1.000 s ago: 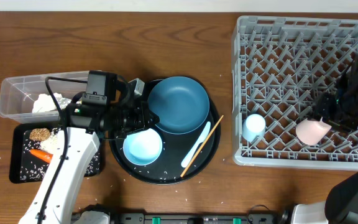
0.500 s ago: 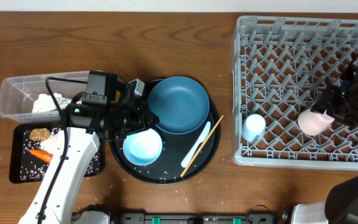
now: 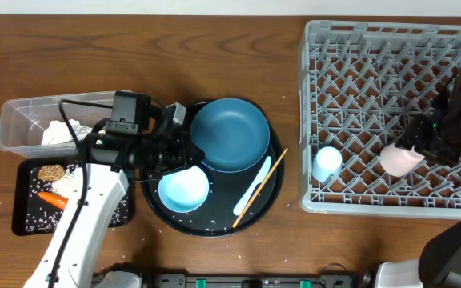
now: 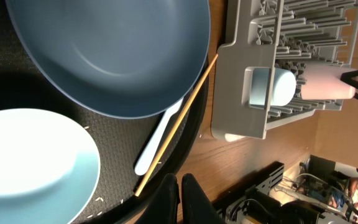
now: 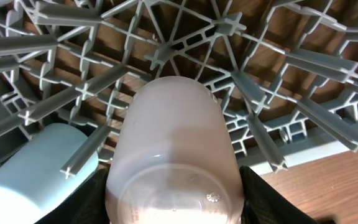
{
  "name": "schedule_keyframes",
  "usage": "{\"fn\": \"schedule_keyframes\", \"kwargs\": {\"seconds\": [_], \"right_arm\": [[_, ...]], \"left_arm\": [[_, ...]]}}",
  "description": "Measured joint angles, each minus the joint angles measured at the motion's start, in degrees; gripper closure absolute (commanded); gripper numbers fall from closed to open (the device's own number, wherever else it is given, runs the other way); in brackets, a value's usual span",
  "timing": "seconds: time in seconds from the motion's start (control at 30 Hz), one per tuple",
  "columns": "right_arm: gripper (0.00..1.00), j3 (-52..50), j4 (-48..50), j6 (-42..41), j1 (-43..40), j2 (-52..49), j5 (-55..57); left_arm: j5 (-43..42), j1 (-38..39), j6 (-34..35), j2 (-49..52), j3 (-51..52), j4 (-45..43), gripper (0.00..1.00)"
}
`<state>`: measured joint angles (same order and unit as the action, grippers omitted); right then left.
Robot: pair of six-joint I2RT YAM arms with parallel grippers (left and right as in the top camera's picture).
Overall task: Sort waste into correct bins and load items into the dishwasher rack
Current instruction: 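Lower the pink cup upside down into the dish rack and release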
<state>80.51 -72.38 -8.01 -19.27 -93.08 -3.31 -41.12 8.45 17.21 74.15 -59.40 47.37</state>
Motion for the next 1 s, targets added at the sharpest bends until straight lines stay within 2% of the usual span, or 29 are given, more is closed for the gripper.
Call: {"fn": "schedule_keyframes", "kwargs": {"seconds": [0.03,0.07,0.13,0.3,0.63,0.67,0.7,0.73,0.77,0.8,0.87,1.0], "right_arm": [[0.72,-0.3,0.2,0.0,0.0,0.0,0.0],[0.59,-0.5,0.4,0.0,0.0,0.0,0.0],[0.51,-0.7,0.5,0.0,0.0,0.0,0.0],[0.48,-0.7,0.5,0.0,0.0,0.0,0.0],[0.49,-0.9,0.2,0.2,0.0,0.0,0.1],[0.46,-1.1,0.5,0.2,0.0,0.0,0.1],[0.36,-1.6,1.0,0.2,0.0,0.0,0.1],[0.30,-1.9,1.3,0.0,0.0,0.0,0.1],[0.27,-2.3,1.6,0.2,0.0,0.0,0.1],[0.20,-2.8,1.6,0.4,0.0,0.0,0.0],[0.11,-3.1,1.5,0.3,0.0,0.0,0.0],[0.12,-3.2,1.6,0.9,0.0,0.0,-0.5]], "left_arm": [[0.0,0.0,-0.1,0.0,0.0,0.0,0.93],[0.0,0.0,-0.2,0.0,0.0,0.0,0.93],[0.0,0.0,-0.2,0.0,0.0,0.0,0.93],[0.0,0.0,-0.4,0.0,0.0,0.0,0.92],[0.0,0.0,-0.5,0.0,0.0,-0.2,0.92],[0.0,0.0,-0.5,0.0,0.0,-0.3,0.92],[0.0,0.0,-0.5,0.0,0.0,-0.3,0.92],[0.0,0.0,-0.5,0.0,0.0,-0.3,0.83],[0.0,0.0,-0.9,0.0,0.0,-0.3,0.64],[0.1,0.0,-0.8,0.0,0.0,-0.3,0.58],[0.0,0.0,-0.7,0.0,0.0,-0.3,0.56],[0.0,0.0,-0.7,0.0,0.0,-0.6,0.56]]}}
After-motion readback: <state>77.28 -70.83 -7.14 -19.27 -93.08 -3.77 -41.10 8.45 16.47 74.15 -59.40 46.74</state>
